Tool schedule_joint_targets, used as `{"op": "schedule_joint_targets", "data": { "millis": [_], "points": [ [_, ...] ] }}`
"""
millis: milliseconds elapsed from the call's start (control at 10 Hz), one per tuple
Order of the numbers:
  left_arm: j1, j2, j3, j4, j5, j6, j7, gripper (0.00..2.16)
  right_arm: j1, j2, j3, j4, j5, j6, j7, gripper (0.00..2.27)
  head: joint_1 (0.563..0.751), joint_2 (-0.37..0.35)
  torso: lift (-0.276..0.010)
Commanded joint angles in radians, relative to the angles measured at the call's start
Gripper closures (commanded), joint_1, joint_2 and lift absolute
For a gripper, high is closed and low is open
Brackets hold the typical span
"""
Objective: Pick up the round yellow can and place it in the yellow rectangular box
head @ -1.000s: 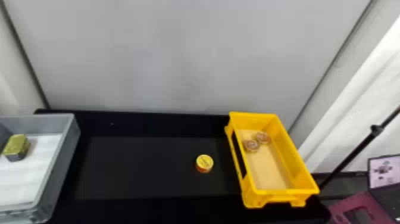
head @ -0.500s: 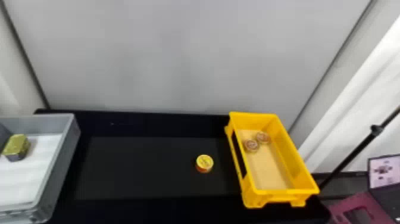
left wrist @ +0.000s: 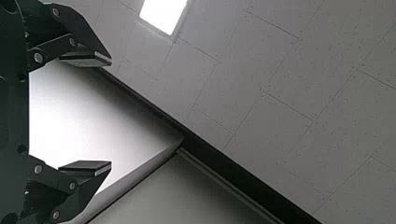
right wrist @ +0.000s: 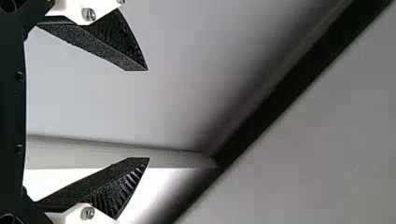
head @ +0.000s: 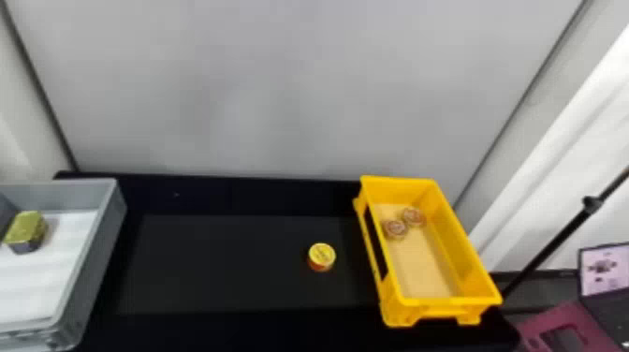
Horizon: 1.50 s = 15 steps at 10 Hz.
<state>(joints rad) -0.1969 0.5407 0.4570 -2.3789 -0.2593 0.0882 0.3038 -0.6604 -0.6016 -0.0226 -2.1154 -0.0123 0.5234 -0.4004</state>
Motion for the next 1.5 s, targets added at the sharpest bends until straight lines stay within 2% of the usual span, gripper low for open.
{"op": "schedule_joint_targets", "data": {
  "millis": [0,100,200,300,400,600,800,900,1000,1100,1200,1400],
  "points": [
    [-0.036,-0.002,-0.040,0.014,0.000,-0.001,0.000,0.45,-0.005,0.164,-0.117,0.203,-0.239,0.143,0.020,0.11,0.746,-0.213,0.000],
    [-0.038,-0.002,-0.049,0.018,0.000,-0.001,0.000,0.45,-0.041,0.218,-0.128,0.278,-0.276,0.308,0.026,0.11,0.746,-0.213,0.000],
    [-0.038,-0.002,-0.055,0.020,0.005,-0.002,0.000,0.45,-0.077,0.226,-0.096,0.393,-0.324,0.434,0.095,0.11,0.746,-0.213,0.000],
    [-0.036,-0.004,-0.070,0.027,0.008,-0.002,0.000,0.45,-0.116,0.198,-0.020,0.545,-0.440,0.509,0.161,0.11,0.746,-0.213,0.000],
    [-0.038,-0.008,-0.087,0.035,0.011,-0.004,0.000,0.45,-0.139,0.183,0.053,0.683,-0.491,0.525,0.276,0.12,0.746,-0.213,0.000],
    [-0.059,-0.016,-0.138,0.061,0.015,-0.019,0.000,0.45,-0.120,0.197,0.155,0.816,-0.483,0.514,0.402,0.12,0.746,-0.213,0.000],
    [-0.099,-0.062,-0.175,0.099,0.029,-0.073,-0.003,0.45,-0.107,0.217,0.276,0.943,-0.428,0.554,0.537,0.12,0.746,-0.213,0.000],
    [-0.115,-0.054,-0.204,0.107,0.029,-0.077,-0.001,0.45,-0.096,0.243,0.308,0.996,-0.328,0.577,0.660,0.12,0.746,-0.213,0.000],
    [-0.115,-0.056,-0.208,0.109,0.031,-0.077,0.002,0.45,-0.084,0.295,0.308,1.048,-0.149,0.579,0.821,0.13,0.746,-0.213,0.000],
    [-0.118,-0.065,-0.216,0.116,0.032,-0.088,0.002,0.45,-0.057,0.353,0.290,1.065,0.088,0.569,0.959,0.13,0.746,-0.213,0.000],
    [-0.128,-0.068,-0.231,0.124,0.032,-0.093,0.003,0.45,-0.033,0.388,0.283,1.077,0.259,0.537,1.053,0.12,0.746,-0.213,0.000],
    [-0.130,-0.071,-0.244,0.127,0.032,-0.097,0.003,0.45,-0.022,0.384,0.314,1.166,0.275,0.462,1.108,0.13,0.746,-0.213,0.000]
  ]
}}
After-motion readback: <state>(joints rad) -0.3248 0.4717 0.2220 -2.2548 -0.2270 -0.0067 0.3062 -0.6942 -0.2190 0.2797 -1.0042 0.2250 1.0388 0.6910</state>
